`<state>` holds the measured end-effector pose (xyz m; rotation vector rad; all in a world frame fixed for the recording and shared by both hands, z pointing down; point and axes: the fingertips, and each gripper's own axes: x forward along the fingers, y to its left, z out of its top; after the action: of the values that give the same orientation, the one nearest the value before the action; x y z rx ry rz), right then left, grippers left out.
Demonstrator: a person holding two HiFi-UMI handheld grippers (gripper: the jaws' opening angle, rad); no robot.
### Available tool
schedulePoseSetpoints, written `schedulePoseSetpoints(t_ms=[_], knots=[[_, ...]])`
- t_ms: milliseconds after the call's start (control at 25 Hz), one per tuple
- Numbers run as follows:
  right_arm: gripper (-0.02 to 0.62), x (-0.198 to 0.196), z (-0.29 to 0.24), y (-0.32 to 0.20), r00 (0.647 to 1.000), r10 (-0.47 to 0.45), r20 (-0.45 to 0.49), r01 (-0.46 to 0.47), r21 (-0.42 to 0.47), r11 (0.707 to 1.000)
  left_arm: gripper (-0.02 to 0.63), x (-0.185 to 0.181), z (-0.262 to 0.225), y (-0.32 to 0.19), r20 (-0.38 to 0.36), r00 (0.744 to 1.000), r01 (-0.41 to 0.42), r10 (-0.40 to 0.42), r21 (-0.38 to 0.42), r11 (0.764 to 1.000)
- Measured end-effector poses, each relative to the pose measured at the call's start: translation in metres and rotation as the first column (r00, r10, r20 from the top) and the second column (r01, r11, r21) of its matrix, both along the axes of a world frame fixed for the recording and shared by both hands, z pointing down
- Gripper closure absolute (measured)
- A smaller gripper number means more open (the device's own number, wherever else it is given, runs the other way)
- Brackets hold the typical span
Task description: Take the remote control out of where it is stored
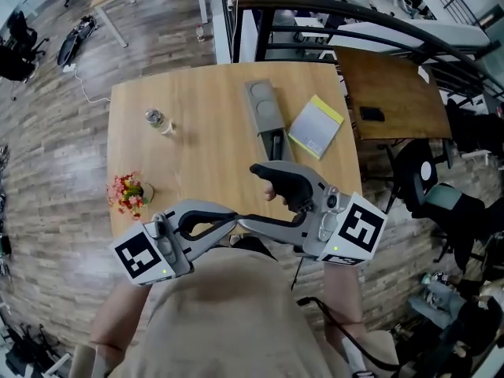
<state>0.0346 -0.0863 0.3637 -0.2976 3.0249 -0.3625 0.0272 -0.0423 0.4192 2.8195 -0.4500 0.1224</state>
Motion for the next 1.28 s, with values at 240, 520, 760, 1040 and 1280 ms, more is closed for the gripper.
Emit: schedulePoseSetpoints(t_ms=[240, 520, 760, 1040, 1280], knots=[[0.319, -0.017, -0.011, 0.003, 0.999, -0.024, 0.027, 0.025, -0.055, 0.998, 0.606, -0.021, -0.015, 0.007, -0.020, 1.000, -0.019, 0.019, 0.013, 1.000], [0.318, -0.081, -0.031, 0.010, 1.000, 0.009, -0.019, -0.009, 0.001, 1.000, 0.606, -0.070, -0.020, 0.010, -0.016, 0.993, -0.117, 0.118, 0.043, 0.992], [0.318, -0.082, -0.015, 0.000, 1.000, 0.023, -0.021, -0.024, -0.033, 0.999, 0.606, -0.090, -0.020, -0.009, -0.001, 0.997, -0.078, 0.078, 0.062, 0.995], [0.318, -0.061, -0.013, 0.001, 0.998, 0.062, 0.023, -0.062, -0.023, 0.998, 0.606, -0.063, -0.002, -0.018, -0.021, 1.000, -0.012, 0.012, 0.014, 1.000], [0.319, -0.037, -0.010, -0.015, 0.999, 0.051, 0.006, -0.051, 0.025, 0.998, 0.606, -0.048, -0.013, -0.037, -0.033, 0.998, 0.048, -0.047, 0.032, 0.998]])
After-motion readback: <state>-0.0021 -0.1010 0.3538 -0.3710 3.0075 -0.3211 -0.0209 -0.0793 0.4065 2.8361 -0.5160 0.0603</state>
